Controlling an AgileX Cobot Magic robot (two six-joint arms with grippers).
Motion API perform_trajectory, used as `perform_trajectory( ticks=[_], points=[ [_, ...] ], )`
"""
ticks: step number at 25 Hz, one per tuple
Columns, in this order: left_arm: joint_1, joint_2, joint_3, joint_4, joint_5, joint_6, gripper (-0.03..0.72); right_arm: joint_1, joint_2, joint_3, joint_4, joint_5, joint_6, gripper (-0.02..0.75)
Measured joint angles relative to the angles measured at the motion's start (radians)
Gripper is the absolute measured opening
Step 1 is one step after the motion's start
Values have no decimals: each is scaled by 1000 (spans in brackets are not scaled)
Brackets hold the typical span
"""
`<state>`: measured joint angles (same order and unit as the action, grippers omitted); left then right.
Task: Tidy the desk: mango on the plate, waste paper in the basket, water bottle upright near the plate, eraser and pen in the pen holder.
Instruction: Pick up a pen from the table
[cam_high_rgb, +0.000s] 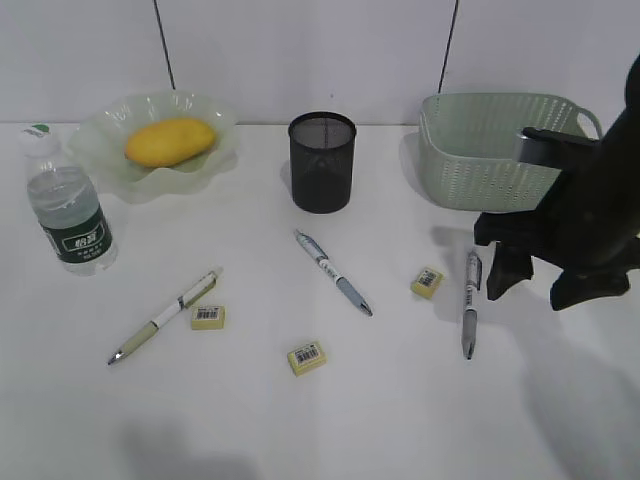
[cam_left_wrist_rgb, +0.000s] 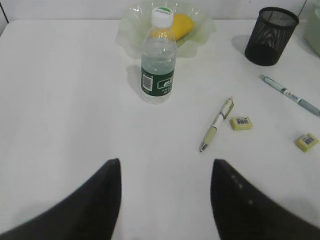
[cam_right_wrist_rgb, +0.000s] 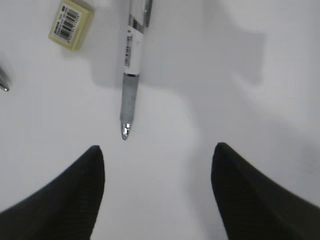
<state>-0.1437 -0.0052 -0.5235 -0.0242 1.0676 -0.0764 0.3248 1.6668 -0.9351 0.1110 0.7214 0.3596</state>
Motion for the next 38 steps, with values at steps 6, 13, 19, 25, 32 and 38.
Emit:
perform_trajectory(
  ticks=[6,13,19,25,32,38],
  points=[
    [0,-2,1,0,0,2,428,0,103,-86,6,-9,2,501],
    [0,-3,1,0,0,2,428,0,213,-182,5,-4,2,419],
    [0,-3,1,0,0,2,424,0,290,-233,5,2,14,325],
    [0,-3,1,0,0,2,424,0,354,-247,5,2,82,259],
    [0,-3,1,0,0,2,424,0,395,-247,13,-16,104,246],
    [0,-3,1,0,0,2,424,0,395,-248,16,-62,137,187]
  ],
)
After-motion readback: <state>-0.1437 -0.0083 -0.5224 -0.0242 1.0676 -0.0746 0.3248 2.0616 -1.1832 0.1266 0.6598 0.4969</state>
